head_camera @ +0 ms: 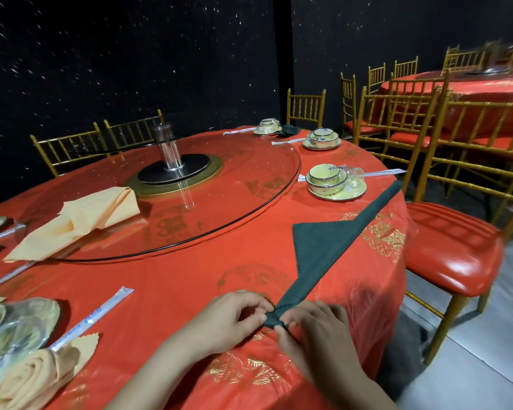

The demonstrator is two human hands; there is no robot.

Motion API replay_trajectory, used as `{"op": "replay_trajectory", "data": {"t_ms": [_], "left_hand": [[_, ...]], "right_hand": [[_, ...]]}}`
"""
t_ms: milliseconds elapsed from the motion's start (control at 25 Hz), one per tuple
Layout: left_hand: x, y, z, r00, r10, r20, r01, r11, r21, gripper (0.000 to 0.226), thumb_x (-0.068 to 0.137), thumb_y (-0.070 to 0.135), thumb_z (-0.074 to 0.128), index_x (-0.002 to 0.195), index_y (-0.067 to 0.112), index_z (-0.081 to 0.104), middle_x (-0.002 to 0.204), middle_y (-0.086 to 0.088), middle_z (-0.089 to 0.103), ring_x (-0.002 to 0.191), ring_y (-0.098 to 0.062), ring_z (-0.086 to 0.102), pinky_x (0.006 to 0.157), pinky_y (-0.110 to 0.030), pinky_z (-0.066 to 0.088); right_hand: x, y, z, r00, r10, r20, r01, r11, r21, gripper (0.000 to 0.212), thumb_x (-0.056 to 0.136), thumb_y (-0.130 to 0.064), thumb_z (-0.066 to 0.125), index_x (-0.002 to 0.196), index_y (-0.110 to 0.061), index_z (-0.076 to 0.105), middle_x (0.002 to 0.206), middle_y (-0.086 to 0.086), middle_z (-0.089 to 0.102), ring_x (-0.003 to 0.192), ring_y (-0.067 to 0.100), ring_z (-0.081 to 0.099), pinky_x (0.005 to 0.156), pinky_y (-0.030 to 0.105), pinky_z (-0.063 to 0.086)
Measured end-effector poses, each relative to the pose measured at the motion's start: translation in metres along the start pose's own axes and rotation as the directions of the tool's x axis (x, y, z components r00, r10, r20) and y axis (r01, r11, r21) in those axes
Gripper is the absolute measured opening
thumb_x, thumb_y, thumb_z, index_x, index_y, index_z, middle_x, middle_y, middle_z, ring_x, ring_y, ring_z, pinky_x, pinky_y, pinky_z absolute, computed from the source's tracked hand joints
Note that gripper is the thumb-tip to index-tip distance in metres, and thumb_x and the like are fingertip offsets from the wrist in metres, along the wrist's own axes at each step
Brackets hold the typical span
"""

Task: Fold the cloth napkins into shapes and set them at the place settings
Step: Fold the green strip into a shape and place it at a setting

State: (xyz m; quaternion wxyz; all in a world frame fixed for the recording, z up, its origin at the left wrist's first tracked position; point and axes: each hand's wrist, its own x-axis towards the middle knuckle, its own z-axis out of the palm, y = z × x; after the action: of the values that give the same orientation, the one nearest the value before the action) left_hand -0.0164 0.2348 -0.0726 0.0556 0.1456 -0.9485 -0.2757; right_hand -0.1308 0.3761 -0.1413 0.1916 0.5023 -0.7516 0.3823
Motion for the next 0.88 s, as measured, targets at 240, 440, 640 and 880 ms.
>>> {"op": "replay_trajectory", "data": {"t_ms": [240, 440, 640, 880], "left_hand": [[0.005, 0.005, 0.004, 0.995, 0.036, 0.093, -0.028, 0.997, -0.077, 0.014, 0.091, 0.025, 0.056, 0.098, 0.021, 0.067, 0.094, 0.004, 0.066, 0.085, -0.010, 0.059, 0.082, -0.030, 0.046], [0.025, 0.016, 0.006, 0.994, -0.023, 0.110, 0.030, 0.998, -0.054, 0.010, 0.092, 0.025, 0.056, 0.100, 0.022, 0.053, 0.071, 0.011, 0.053, 0.059, -0.007, 0.047, 0.064, -0.028, 0.043], [0.029, 0.012, 0.006, 1.000, 0.016, -0.016, -0.016, 1.000, -0.019, 0.006, 0.087, 0.028, 0.065, 0.091, 0.029, 0.067, 0.090, 0.012, 0.062, 0.085, -0.007, 0.058, 0.084, -0.029, 0.046], [0.035, 0.008, 0.017, 0.999, 0.043, -0.028, -0.050, 0.949, -0.310, 0.024, 0.084, 0.018, 0.067, 0.101, 0.033, 0.058, 0.089, 0.011, 0.061, 0.076, -0.003, 0.054, 0.077, -0.023, 0.047]], "right_hand": [[-0.002, 0.006, -0.012, 0.993, 0.097, 0.066, -0.097, 0.995, -0.006, 0.021, 0.078, -0.050, 0.047, 0.065, -0.034, 0.054, 0.061, -0.019, 0.054, 0.061, 0.000, 0.056, 0.062, 0.020, 0.037], [-0.005, 0.012, -0.014, 0.997, 0.075, -0.019, -0.075, 0.997, -0.012, 0.026, 0.079, -0.060, 0.048, 0.088, -0.036, 0.050, 0.076, -0.017, 0.055, 0.075, 0.003, 0.055, 0.073, 0.028, 0.035], [-0.005, 0.017, -0.016, 0.999, 0.038, 0.027, -0.040, 0.998, 0.040, 0.024, 0.067, -0.050, 0.058, 0.086, -0.034, 0.055, 0.075, -0.017, 0.058, 0.077, 0.003, 0.055, 0.072, 0.024, 0.032], [0.014, 0.031, -0.027, 0.942, 0.226, 0.246, -0.256, 0.962, 0.095, 0.039, 0.073, -0.064, 0.035, 0.070, -0.032, 0.057, 0.069, -0.015, 0.060, 0.075, 0.001, 0.058, 0.079, 0.026, 0.037]]}}
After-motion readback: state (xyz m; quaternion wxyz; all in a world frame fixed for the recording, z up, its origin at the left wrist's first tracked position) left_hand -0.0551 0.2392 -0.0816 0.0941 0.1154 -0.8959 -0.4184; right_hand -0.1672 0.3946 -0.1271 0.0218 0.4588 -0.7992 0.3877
